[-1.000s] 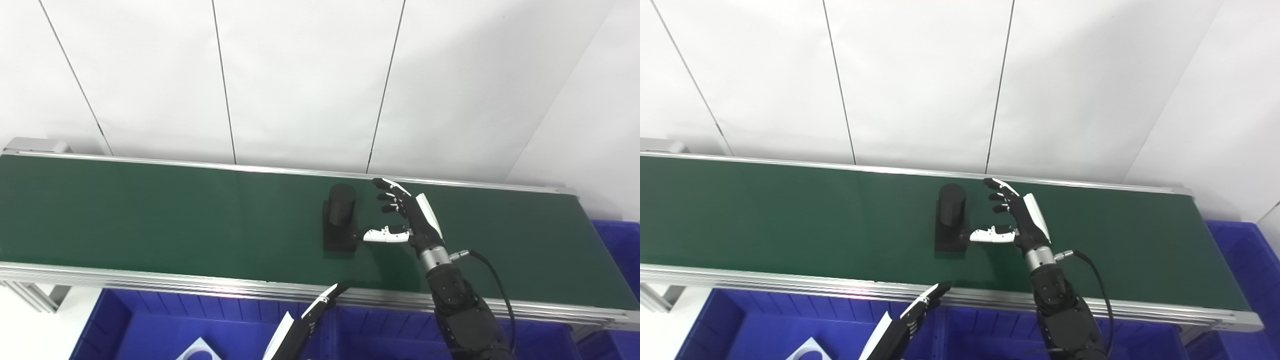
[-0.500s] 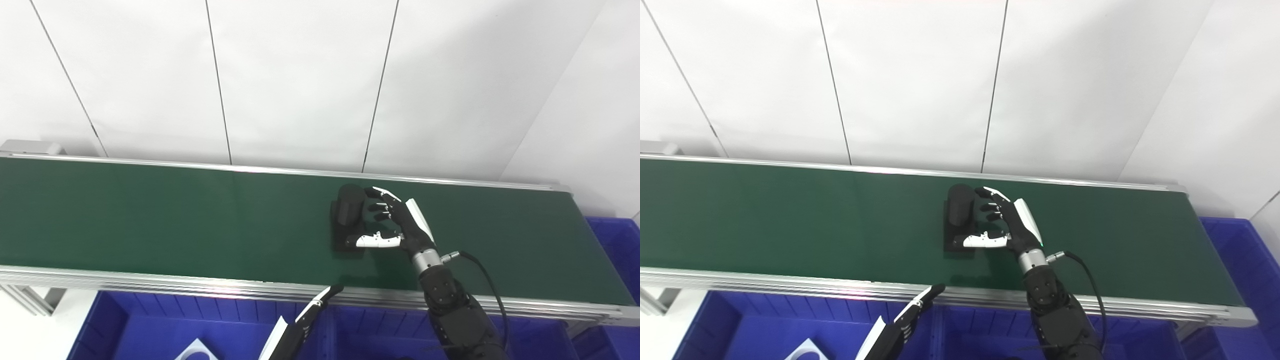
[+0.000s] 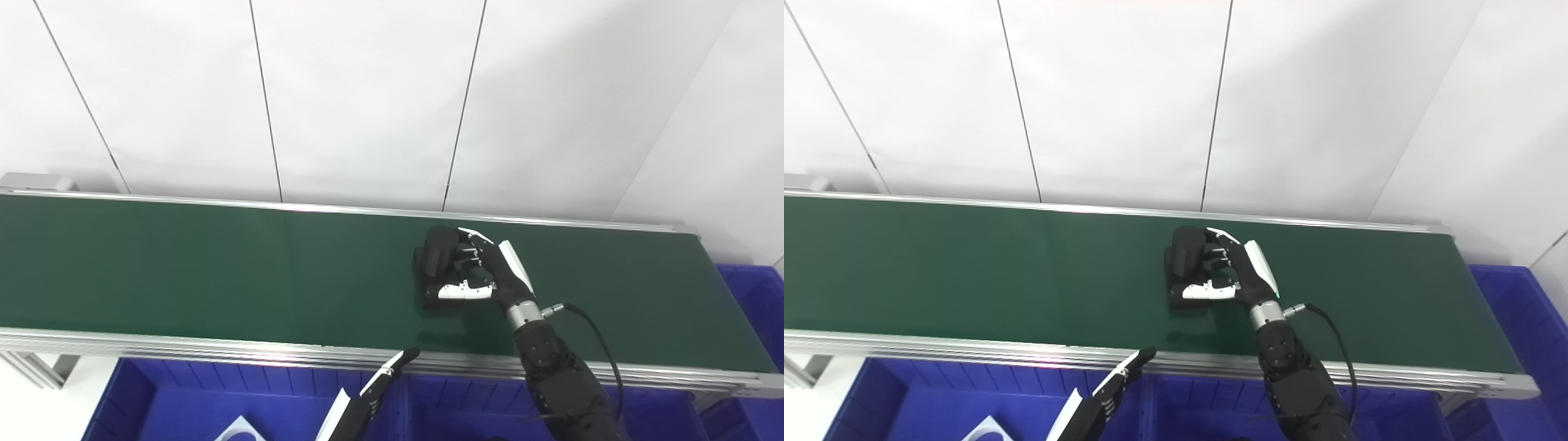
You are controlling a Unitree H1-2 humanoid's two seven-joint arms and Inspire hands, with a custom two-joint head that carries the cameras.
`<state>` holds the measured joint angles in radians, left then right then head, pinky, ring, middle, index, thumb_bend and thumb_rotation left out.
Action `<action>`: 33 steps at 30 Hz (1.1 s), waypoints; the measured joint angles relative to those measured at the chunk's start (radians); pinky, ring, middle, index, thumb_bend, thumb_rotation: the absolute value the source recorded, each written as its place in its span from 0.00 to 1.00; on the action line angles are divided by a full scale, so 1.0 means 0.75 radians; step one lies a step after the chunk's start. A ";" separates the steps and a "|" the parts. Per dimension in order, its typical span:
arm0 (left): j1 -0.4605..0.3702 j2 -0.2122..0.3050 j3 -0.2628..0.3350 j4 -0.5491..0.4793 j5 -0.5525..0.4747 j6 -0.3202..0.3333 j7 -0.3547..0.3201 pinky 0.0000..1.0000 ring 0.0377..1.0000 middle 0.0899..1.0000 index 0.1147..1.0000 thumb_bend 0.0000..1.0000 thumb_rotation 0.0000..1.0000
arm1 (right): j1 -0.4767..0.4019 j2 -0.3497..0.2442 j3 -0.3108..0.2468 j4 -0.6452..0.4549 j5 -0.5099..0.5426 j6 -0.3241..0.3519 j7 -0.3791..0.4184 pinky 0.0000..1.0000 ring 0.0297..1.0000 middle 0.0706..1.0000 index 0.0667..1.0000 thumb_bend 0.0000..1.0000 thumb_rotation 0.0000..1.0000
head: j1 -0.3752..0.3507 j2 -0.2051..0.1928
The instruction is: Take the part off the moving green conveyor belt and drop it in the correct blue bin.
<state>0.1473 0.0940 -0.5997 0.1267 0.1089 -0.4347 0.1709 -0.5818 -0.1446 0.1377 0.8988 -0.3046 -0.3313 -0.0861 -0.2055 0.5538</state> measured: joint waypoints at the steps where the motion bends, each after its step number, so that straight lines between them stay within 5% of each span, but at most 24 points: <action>1: 0.000 0.000 0.001 0.000 0.000 0.000 0.000 0.95 0.97 0.94 0.90 1.00 0.89 | -0.003 -0.002 0.001 0.000 0.000 0.002 0.000 0.66 0.72 0.81 0.80 0.92 0.24 | 0.000 0.000; 5: 0.000 0.000 0.003 0.000 -0.001 0.000 -0.003 0.95 0.97 0.94 0.91 1.00 0.89 | -0.004 -0.008 -0.001 0.000 0.007 0.003 0.000 0.62 0.69 0.78 0.79 0.87 0.29 | 0.000 -0.004; 7: 0.000 0.000 0.003 0.000 -0.001 0.000 -0.003 0.94 0.97 0.94 0.90 1.00 0.89 | -0.004 -0.006 -0.012 0.000 0.023 0.003 0.003 0.51 0.59 0.71 0.75 0.80 0.27 | 0.000 -0.006; 10: 0.000 0.001 0.001 0.001 0.000 0.000 -0.003 0.94 0.96 0.94 0.91 1.00 0.88 | -0.004 -0.002 -0.030 0.000 0.053 0.003 0.003 0.36 0.42 0.51 0.65 0.69 0.17 | 0.002 -0.010; 16: -0.001 0.005 -0.005 0.002 0.001 0.000 -0.003 0.95 0.96 0.94 0.91 1.00 0.88 | -0.013 0.011 -0.058 0.009 0.107 0.003 0.004 0.27 0.30 0.38 0.51 0.52 0.00 | 0.000 -0.014; 33: -0.009 0.005 -0.013 0.014 -0.002 0.000 -0.003 0.97 0.96 0.94 0.91 1.00 0.86 | -0.025 0.005 -0.035 -0.033 0.100 0.051 0.055 0.25 0.29 0.37 0.50 0.52 0.00 | -0.004 -0.014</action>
<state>0.1407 0.0976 -0.6094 0.1369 0.1072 -0.4347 0.1687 -0.6005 -0.1405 0.1115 0.8740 -0.2298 -0.2932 -0.0445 -0.2086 0.5430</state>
